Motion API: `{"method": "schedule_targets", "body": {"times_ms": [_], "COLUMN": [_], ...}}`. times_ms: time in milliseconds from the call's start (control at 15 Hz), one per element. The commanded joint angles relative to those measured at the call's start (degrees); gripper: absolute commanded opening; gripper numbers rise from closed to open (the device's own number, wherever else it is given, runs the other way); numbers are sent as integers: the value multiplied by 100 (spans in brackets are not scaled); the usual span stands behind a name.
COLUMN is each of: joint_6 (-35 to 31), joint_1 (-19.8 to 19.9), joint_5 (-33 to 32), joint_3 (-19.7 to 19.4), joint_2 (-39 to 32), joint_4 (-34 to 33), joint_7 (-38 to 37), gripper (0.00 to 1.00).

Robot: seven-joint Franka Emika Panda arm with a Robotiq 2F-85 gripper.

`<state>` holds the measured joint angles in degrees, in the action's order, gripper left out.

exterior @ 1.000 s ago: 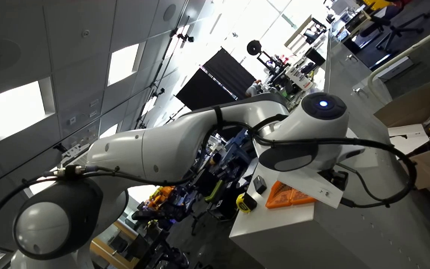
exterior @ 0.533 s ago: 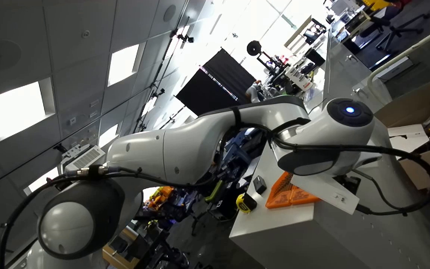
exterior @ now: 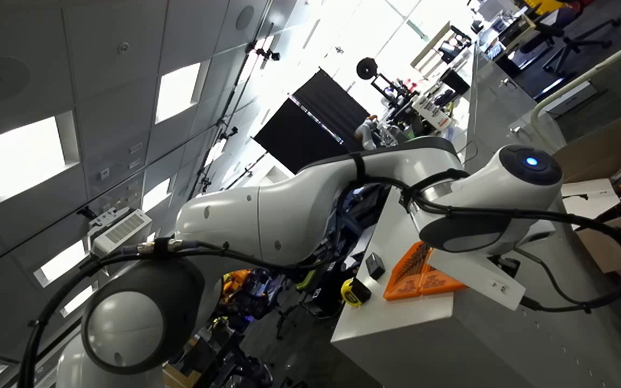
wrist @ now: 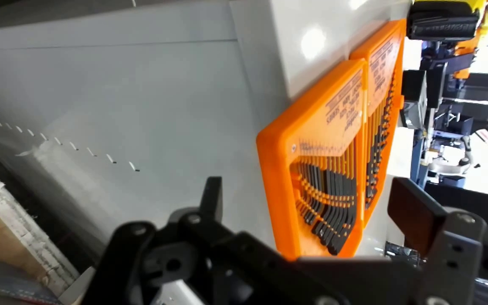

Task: Close the orange box

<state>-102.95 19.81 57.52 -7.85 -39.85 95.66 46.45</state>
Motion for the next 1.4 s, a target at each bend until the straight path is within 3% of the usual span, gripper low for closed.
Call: {"method": "schedule_targets", "body": {"times_ms": [0,667,800,1333], "joint_6": [395,886,1018,1085], "joint_1": [187,170,170,154], "joint_5": [41,-2,-8,-9], "joint_3": [145,226,237,213], "joint_2": [-214,-558,-602,-568], "joint_4": [-343,-739,-804,-822], "joint_7": [-78,-194,-213,-178], "gripper": [100,100,74,12]}}
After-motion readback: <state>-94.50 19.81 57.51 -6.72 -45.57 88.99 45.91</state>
